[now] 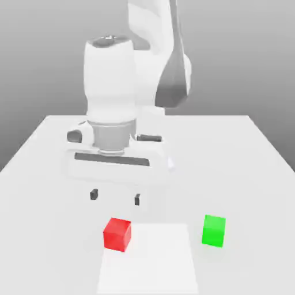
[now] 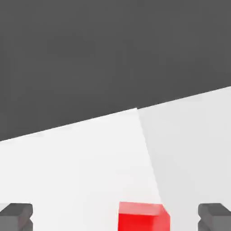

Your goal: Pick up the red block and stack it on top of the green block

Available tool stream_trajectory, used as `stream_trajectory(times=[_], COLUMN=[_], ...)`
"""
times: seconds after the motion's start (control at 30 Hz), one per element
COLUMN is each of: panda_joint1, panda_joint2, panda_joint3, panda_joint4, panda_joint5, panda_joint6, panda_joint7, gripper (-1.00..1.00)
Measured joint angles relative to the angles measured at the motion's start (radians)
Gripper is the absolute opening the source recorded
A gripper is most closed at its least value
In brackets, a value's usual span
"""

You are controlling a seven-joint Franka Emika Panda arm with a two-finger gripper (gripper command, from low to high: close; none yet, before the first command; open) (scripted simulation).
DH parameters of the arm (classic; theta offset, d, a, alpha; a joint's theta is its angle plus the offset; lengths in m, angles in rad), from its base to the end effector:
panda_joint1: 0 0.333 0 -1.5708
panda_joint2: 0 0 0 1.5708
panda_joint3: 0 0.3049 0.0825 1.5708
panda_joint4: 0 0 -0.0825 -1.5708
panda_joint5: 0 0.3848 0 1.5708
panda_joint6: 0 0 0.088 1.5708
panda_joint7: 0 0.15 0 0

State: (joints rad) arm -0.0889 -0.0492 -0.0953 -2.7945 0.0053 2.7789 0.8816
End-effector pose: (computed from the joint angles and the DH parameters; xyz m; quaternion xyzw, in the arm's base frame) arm 0.3786 -0.0699 0.1714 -0.8600 0.5101 -0.0145 0.0088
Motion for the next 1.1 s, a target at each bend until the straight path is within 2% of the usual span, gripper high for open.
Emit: stream_trajectory(times=[0.23, 0.27, 0.5, 0.7, 0.77, 1.1], panda_joint1=[-0.029, -0.037, -0.038, -0.034, -0.045, 0.287], panda_joint2=[0.252, 0.275, 0.274, 0.081, 0.034, -0.069], panda_joint3=[0.042, 0.051, 0.052, 0.031, 0.058, 0.219], panda_joint4=[0.01, 0.013, 0.013, -0.014, -0.02, -0.017], panda_joint5=[0.058, 0.064, 0.06, 0.0, 0.0, 0.044], panda_joint6=[0.208, 0.228, 0.227, 0.063, 0.021, -0.086], panda_joint7=[-0.039, -0.043, -0.039, 0.004, -0.032, -0.455], gripper=[0.0, -1.0, -1.0, -1.0, -1.0, -1.0])
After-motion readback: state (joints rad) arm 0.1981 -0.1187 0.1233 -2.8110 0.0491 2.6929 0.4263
